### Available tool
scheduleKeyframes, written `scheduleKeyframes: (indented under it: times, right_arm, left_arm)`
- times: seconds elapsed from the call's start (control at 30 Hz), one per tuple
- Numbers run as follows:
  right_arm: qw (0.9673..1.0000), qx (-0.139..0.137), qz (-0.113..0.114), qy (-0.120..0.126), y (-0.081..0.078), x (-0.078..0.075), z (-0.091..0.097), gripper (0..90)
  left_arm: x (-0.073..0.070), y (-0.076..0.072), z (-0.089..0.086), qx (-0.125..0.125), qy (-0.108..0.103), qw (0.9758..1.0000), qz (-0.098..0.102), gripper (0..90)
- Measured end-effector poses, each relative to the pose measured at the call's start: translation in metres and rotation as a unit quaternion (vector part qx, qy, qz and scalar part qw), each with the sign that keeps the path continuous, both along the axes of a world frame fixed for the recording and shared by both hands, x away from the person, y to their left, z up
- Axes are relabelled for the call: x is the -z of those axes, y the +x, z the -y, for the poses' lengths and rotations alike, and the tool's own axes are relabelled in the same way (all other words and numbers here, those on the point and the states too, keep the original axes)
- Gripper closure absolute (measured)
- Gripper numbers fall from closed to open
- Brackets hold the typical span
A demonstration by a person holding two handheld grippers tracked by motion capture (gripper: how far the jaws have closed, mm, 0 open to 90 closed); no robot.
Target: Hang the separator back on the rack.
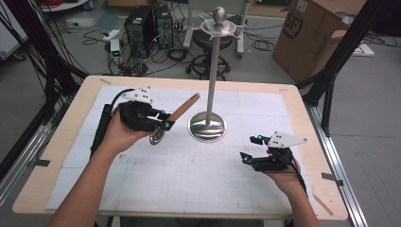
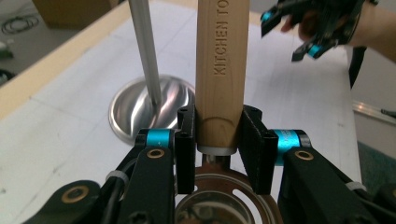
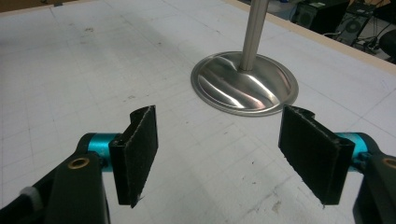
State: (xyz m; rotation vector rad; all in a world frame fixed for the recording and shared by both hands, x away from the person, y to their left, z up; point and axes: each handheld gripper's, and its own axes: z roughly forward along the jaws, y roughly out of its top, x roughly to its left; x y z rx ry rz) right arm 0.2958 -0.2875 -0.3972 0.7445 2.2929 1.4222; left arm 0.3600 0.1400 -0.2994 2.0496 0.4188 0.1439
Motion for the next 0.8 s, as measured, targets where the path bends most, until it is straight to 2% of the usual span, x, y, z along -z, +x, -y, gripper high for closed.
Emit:
scheduleKeyframes:
  times: [0.27,0.47,0.63,0.7,0.8]
  right_arm:
    - [1.0,-0.002,-0.001,-0.002,0.0,0.0,-0.001,27.9]
    - [1.0,-0.002,-0.002,-0.002,0.0,0.0,-0.001,27.9]
    - [1.0,-0.001,-0.001,-0.001,0.0,0.0,0.0,27.9]
    - [1.0,-0.001,-0.001,-0.001,0.0,0.0,0.0,27.9]
    - [1.0,-0.001,-0.002,-0.002,0.0,0.0,0.0,27.9]
  left_arm:
    - [-0.015,0.003,0.003,0.003,0.002,0.9998,0.017,69.0]
    - [-0.035,0.007,0.003,0.009,-0.019,0.9994,0.027,69.0]
    - [-0.046,0.01,0.001,0.011,-0.027,0.9991,0.032,69.0]
    - [-0.05,0.012,0.0,0.013,-0.036,0.9987,0.035,69.0]
    - [-0.059,0.015,0.0,0.008,-0.039,0.9984,0.039,69.0]
